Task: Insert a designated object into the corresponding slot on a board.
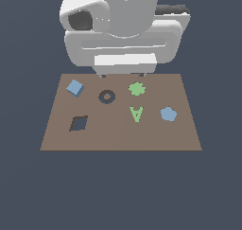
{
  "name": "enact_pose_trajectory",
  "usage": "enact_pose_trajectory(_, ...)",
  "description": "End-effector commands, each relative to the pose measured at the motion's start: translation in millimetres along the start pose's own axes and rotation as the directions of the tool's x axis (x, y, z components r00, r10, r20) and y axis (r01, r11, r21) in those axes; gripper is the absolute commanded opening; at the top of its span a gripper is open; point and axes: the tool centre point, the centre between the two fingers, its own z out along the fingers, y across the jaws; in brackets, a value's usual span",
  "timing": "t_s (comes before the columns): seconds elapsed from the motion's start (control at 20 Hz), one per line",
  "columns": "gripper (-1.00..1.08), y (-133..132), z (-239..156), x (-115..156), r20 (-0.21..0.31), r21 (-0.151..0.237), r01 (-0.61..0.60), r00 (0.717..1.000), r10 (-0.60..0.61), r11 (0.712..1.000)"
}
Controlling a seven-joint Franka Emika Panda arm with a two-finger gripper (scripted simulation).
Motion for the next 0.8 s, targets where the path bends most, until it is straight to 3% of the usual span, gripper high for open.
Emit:
enact_pose_trajectory(0.0, 1.00, 0.0, 0.0, 0.0, 0.000, 0.000, 0.000, 1.000, 0.000, 1.000)
enact_pose_trajectory(0.35, 1.00, 20.7, 14.8, -4.9, 0.001, 0.000, -0.051, 0.999, 0.051, 0.999)
enact_pose_trajectory(0.75, 1.00, 91.4, 67.3, -30.6, 0.006, -0.002, -0.229, 0.973, 0.229, 0.973)
